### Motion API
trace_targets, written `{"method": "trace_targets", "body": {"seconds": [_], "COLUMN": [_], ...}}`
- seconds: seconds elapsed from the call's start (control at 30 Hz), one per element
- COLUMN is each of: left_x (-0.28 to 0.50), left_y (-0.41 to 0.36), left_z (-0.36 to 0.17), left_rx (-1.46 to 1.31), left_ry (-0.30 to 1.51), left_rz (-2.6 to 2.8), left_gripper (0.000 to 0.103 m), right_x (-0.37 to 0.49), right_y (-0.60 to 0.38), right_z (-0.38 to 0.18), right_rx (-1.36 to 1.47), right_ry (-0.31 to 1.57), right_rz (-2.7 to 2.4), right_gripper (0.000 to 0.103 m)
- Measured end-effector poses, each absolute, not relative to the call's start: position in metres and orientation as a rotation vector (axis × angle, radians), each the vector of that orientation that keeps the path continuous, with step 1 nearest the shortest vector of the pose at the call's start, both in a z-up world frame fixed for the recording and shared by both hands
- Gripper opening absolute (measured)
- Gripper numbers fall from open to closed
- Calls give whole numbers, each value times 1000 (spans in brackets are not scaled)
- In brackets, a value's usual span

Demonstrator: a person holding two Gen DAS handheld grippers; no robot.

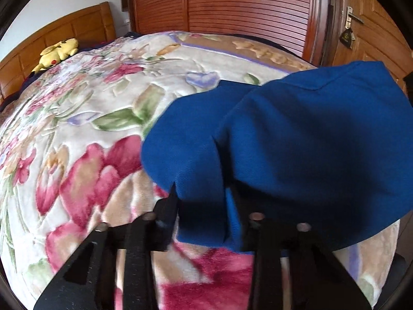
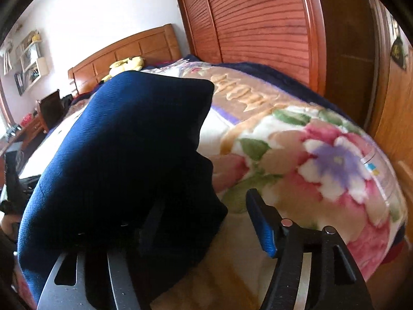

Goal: Fold large clothes
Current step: 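Carry the bundle toward the wardrobe with the right gripper while the left gripper also grips it, then lay the bundle on the bed edge by the wardrobe and open both grippers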

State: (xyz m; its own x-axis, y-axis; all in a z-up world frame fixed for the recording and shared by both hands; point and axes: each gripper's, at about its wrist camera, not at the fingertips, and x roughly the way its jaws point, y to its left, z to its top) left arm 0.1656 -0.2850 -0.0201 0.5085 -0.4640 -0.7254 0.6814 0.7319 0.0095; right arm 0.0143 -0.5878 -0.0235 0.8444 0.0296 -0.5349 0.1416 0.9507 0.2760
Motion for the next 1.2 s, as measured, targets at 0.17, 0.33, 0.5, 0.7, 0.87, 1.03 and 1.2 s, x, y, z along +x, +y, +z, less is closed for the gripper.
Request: {"method": "trace_targets", "body": {"seconds": [0.17,0.33,0.5,0.7,0.87,1.03,1.2], "left_x": [162,157,158,175,165,146,156], "left_y": [-289,-304,-354,-451,-552,-601,-582], "left_z": [-11,20,47,72,85,69,54], "left_rx": [323,299,316,302,217,282,293], "left_ry": [733,636,548,485,471,501,597], "left_rz": [-682,-673,-708,-751,-827,-837,-826], "left_gripper": [17,11,11,11,11,15,26], "right_x": [15,-2,-13,-46,-105,-126,-129], "right_y": [-586,-586,-611,-682,-728,-750,-746], "right_z": [-21,-4,15,25,17,-24,-14], "right_rx": [296,217,170,159,186,286,283], "right_ry": [534,458,407,335,264,355,357], "right_rz": [80,35,-61,-264,-462,-498,-529], "right_gripper": [26,21,21,20,20,20,25]}}
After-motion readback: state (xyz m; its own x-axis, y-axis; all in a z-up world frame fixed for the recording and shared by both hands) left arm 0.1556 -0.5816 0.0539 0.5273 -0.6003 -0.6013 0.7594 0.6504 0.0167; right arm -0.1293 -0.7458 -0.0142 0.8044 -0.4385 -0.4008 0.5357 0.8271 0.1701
